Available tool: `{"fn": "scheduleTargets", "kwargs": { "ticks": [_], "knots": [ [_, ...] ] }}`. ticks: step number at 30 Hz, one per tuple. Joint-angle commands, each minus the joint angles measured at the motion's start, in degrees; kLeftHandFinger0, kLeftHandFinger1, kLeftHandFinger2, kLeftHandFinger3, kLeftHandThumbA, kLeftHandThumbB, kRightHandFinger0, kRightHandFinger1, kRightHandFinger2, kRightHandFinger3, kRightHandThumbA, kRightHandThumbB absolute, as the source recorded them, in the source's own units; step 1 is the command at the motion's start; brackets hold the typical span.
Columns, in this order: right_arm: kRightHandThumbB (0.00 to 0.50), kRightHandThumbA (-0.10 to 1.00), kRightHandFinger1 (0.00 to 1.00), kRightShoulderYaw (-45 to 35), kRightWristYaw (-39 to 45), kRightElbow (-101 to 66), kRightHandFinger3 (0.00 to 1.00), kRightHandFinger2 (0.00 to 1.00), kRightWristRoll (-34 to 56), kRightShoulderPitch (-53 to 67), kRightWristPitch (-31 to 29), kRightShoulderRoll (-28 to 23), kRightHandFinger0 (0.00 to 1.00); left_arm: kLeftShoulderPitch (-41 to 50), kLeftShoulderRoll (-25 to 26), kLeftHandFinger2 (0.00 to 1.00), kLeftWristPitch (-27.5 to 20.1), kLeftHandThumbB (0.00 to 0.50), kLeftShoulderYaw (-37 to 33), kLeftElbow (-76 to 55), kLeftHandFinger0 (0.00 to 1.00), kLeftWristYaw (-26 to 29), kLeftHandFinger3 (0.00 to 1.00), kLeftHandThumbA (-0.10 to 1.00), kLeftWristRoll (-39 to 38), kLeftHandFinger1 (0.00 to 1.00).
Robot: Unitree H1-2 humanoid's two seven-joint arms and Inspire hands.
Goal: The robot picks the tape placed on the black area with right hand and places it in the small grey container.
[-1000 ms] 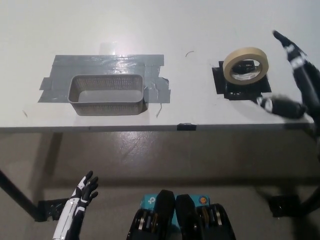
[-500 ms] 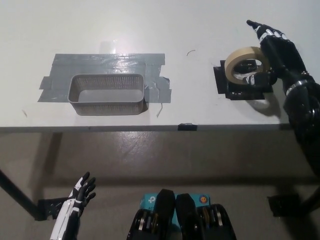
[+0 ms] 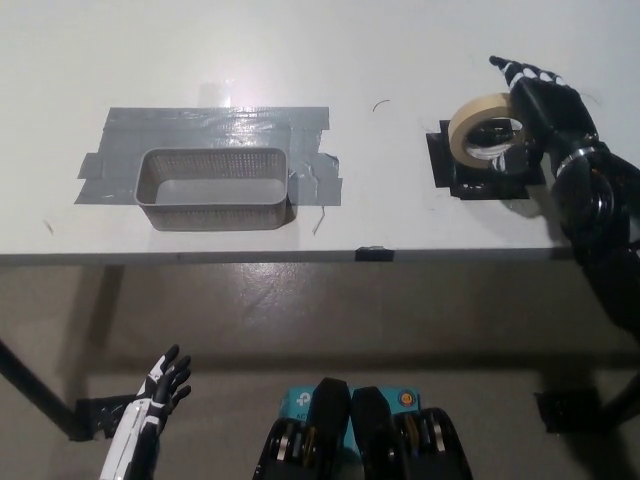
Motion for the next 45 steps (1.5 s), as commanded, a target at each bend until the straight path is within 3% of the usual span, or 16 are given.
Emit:
{"fn": "scheduleTargets", "kwargs": {
  "ticks": [1, 11, 23, 39, 41, 42, 43, 44, 45],
  "knots": [
    [0.397, 1.0, 1.0, 0.02, 0.14, -0.02, 1.0, 1.0, -0.67, -4.71, 0.68, -0.18, 1.0, -0.08, 0.58, 1.0, -1.77, 0.208, -0.09, -0.56, 1.0, -0.88, 1.0, 0.95, -0.64, 1.0],
    [0.364, 0.98, 1.0, 0.02, 0.09, 2.15, 1.0, 1.0, -0.18, -7.59, 0.45, 0.28, 1.0, -0.18, 0.59, 1.0, -1.65, 0.205, 0.19, -0.95, 1.0, -0.56, 1.0, 0.95, -0.59, 1.0],
    [0.37, 0.97, 1.0, 2.04, -0.03, 9.45, 1.0, 1.0, -0.98, -10.91, -0.01, 0.54, 1.0, -0.54, 0.55, 1.0, -1.83, 0.216, 0.31, -0.88, 1.0, -0.57, 1.0, 0.95, -0.81, 1.0],
    [0.38, 0.94, 1.0, 5.02, -3.73, 22.34, 1.0, 1.0, -0.6, -16.58, -4.22, 1.21, 1.0, -1.61, 0.6, 1.0, -0.94, 0.182, 0.42, -1.41, 1.0, -0.58, 1.0, 0.93, -1.04, 1.0],
    [0.382, 0.81, 1.0, 4.3, -9.48, 23.19, 1.0, 1.0, -0.46, -16.13, -7.43, 1.52, 1.0, -1.46, 0.45, 1.0, 0.0, 0.188, 0.21, -1.92, 1.0, -0.63, 1.0, 0.93, -0.99, 1.0],
    [0.386, 0.65, 1.0, 3.64, -17.0, 26.41, 1.0, 1.0, 0.04, -16.32, -13.37, 2.03, 1.0, -1.54, 0.57, 1.0, 0.42, 0.177, 0.18, -2.22, 1.0, -0.77, 1.0, 0.93, -1.08, 1.0],
    [0.39, 0.47, 0.93, 2.42, -21.58, 28.04, 1.0, 0.99, 1.23, -16.26, -17.44, 2.54, 0.8, -1.72, 0.73, 1.0, 0.69, 0.173, 0.24, -2.25, 1.0, -0.91, 1.0, 0.93, -1.25, 1.0],
    [0.391, 0.39, 0.59, 2.71, -24.25, 30.03, 0.92, 0.66, 0.97, -16.61, -19.12, 2.85, 0.48, -1.83, 0.75, 1.0, 0.81, 0.168, 0.34, -2.26, 1.0, -0.98, 1.0, 0.92, -1.51, 1.0],
    [0.395, 0.35, 0.4, 2.81, -25.52, 30.94, 0.86, 0.59, 0.88, -16.63, -19.94, 2.94, 0.24, -1.79, 0.77, 1.0, 0.9, 0.169, 0.32, -2.32, 1.0, -1.04, 1.0, 0.92, -1.58, 1.0]
  ]
}}
